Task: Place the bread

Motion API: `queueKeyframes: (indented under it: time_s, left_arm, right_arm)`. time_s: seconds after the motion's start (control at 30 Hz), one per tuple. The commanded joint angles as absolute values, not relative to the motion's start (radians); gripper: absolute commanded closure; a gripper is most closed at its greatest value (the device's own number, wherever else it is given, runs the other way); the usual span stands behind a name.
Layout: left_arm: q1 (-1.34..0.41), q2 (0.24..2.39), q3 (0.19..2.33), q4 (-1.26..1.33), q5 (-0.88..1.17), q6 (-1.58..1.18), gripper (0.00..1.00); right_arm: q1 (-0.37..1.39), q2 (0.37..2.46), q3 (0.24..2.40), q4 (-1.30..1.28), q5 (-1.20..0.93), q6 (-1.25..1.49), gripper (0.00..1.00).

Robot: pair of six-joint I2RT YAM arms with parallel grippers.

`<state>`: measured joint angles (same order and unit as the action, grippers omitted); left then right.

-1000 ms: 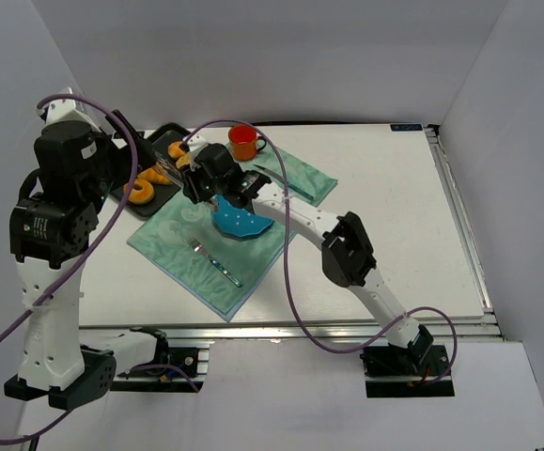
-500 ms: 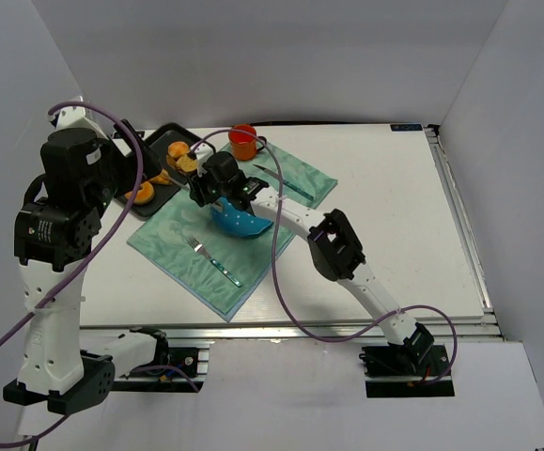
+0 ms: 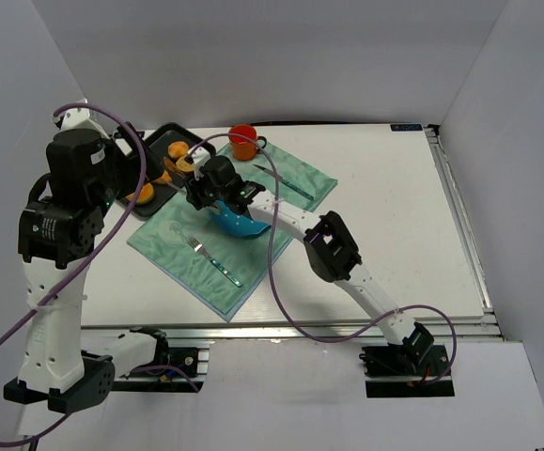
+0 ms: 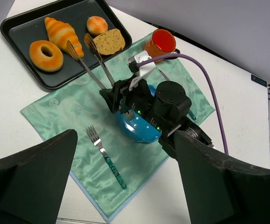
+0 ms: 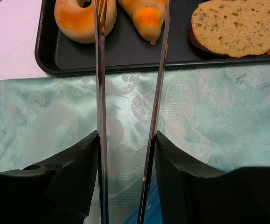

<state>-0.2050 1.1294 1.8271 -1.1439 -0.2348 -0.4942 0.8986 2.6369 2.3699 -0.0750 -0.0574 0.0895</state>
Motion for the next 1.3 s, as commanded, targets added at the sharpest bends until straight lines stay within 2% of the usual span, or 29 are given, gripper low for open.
queueKeyframes:
  time_s: [0.0,1.1,1.2,1.27]
  left_arm:
    - [-0.209,1.117,1.827,-1.14,-0.23,-0.491,0.05]
    - [-0.209,1.112,1.804,-1.141,-0.255,-0.483,0.05]
    - [-0.209,1.112,1.802,-1.141,-0.258,-0.483,0.05]
    - [-0.209,1.114,1.801,-1.141,-0.261,-0.483,0.05]
  right_arm:
    - [0.902,2.658,2.427,-0.012,-0.041,0.06,0.46]
    - [0.905,2.737,2.461,0.032,-0.018,0.031,0.46]
    - [0.905,2.74,2.459,0.031,-0.02,0.028,0.47]
    - [0.907,2.743,2.462,0.031,-0.02,0.025,0.52]
